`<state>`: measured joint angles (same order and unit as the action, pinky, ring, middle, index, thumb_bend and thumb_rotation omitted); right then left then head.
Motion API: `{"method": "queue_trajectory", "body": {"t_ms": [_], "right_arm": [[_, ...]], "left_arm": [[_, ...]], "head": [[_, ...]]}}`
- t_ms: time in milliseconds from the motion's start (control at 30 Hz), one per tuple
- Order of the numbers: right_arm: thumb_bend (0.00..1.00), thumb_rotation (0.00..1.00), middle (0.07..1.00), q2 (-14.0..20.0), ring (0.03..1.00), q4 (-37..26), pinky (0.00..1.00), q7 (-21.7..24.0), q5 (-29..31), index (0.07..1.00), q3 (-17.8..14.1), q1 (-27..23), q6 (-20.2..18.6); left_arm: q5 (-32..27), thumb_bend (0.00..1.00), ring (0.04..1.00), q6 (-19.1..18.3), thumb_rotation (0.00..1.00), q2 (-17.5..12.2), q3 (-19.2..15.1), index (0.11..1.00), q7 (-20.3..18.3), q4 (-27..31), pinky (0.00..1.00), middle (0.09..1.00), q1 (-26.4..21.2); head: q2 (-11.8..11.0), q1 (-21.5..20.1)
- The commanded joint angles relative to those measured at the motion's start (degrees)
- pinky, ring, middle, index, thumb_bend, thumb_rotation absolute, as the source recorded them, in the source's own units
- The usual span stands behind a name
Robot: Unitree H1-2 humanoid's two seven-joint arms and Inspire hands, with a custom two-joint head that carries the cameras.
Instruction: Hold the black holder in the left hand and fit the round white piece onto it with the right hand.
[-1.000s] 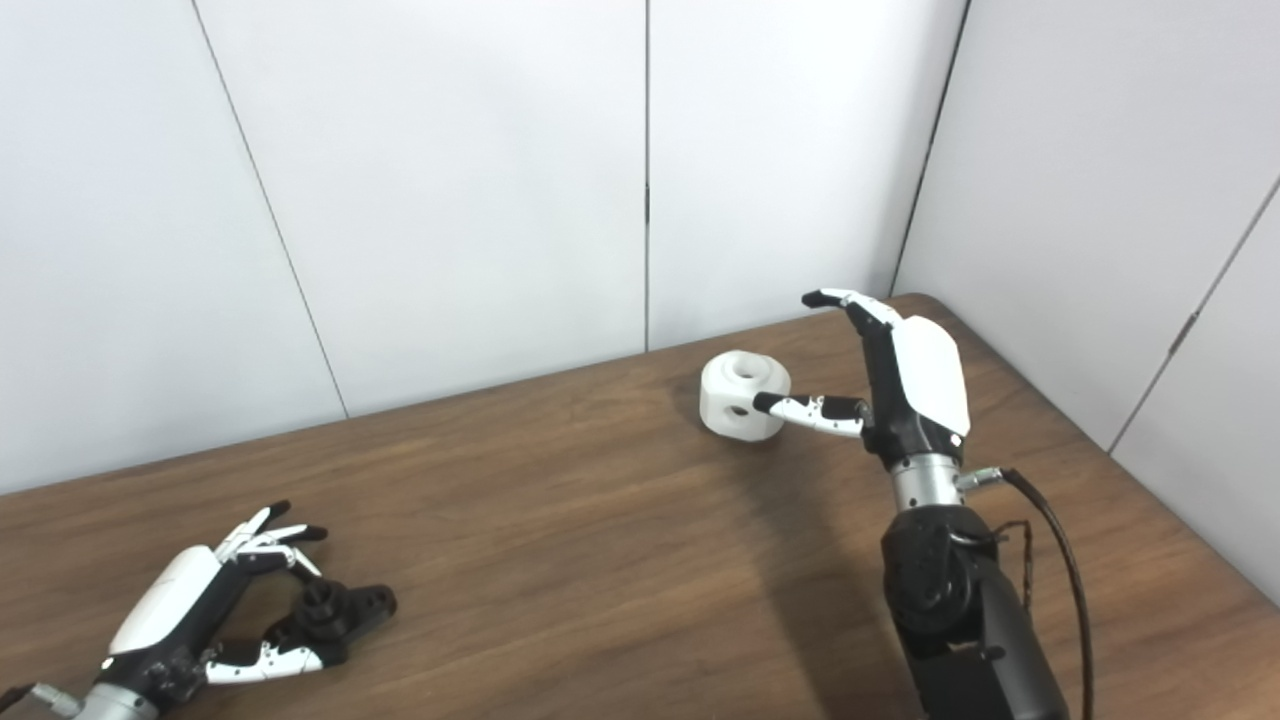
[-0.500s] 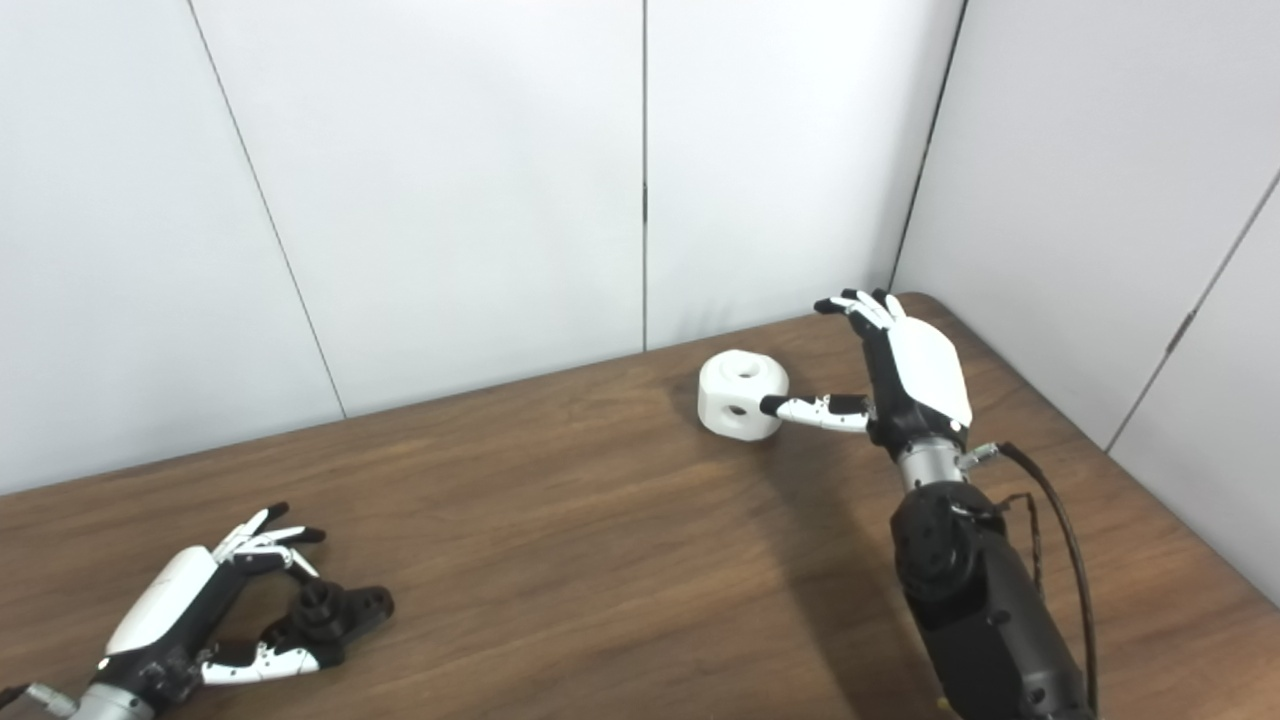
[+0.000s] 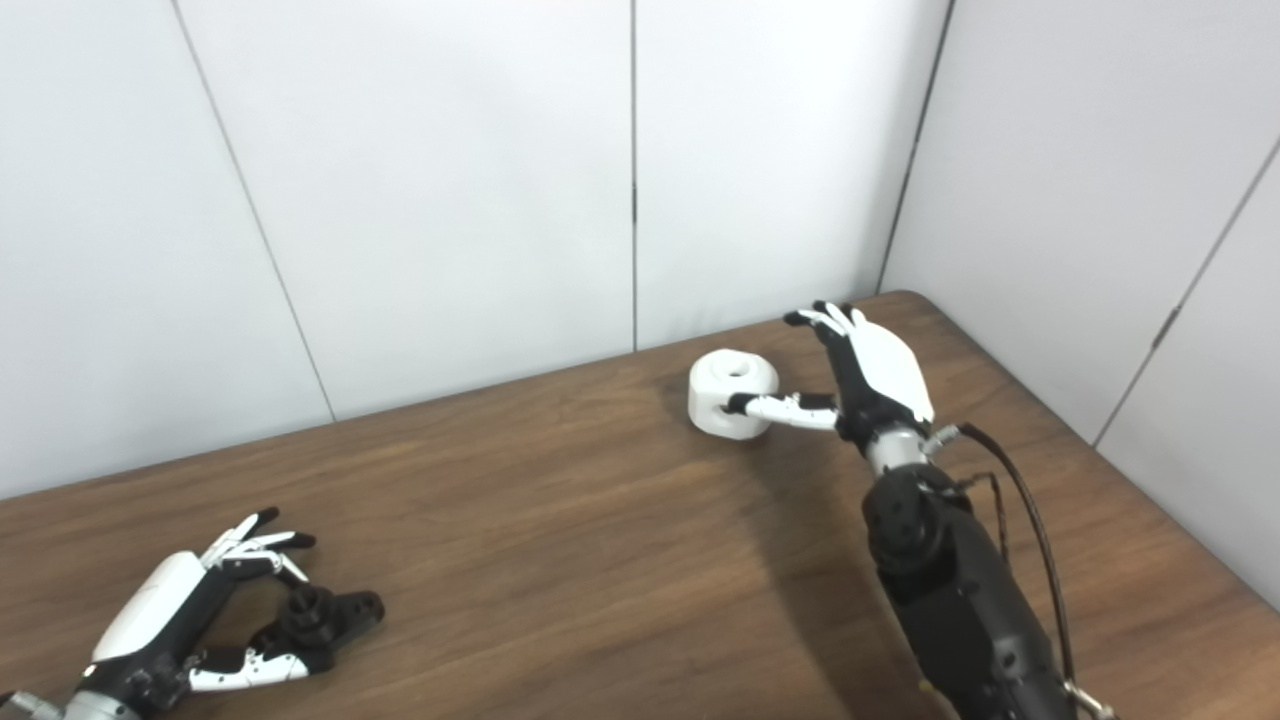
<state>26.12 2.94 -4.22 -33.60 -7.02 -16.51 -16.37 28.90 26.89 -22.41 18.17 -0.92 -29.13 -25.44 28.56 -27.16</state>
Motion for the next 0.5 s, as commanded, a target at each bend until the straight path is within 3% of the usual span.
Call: {"method": "queue_trajectory", "body": {"t_ms": [0, 333, 467], "right_arm": [[0.91, 0.53, 0.948, 1.66, 1.0, 0.28, 0.89, -0.68, 0.77, 0.824, -0.29, -2.86, 0.79], [0.92, 0.41, 0.946, 1.84, 1.0, 4.46, 0.83, -1.77, 3.78, 0.818, 0.48, -4.96, 2.19], [0.92, 0.36, 0.947, 1.91, 1.0, 5.46, 0.74, -2.03, 5.52, 0.811, 0.28, -5.13, 3.75]], "left_arm": [[0.2, 0.52, 0.993, -0.47, 0.04, -1.64, -0.26, 0.483, -1.4, 0.66, 1.0, 0.83, -0.04], [-0.06, 0.52, 0.995, -1.88, 0.04, -1.56, -0.73, 0.483, -2.92, 2.38, 1.0, 0.832, 0.47], [-0.12, 0.52, 0.992, -2.12, 0.04, -1.5, -1.0, 0.483, -3.11, 2.83, 1.0, 0.829, 0.6]], "head": [[0.02, -0.04], [-0.23, -0.51], [-0.23, -0.51]]}}
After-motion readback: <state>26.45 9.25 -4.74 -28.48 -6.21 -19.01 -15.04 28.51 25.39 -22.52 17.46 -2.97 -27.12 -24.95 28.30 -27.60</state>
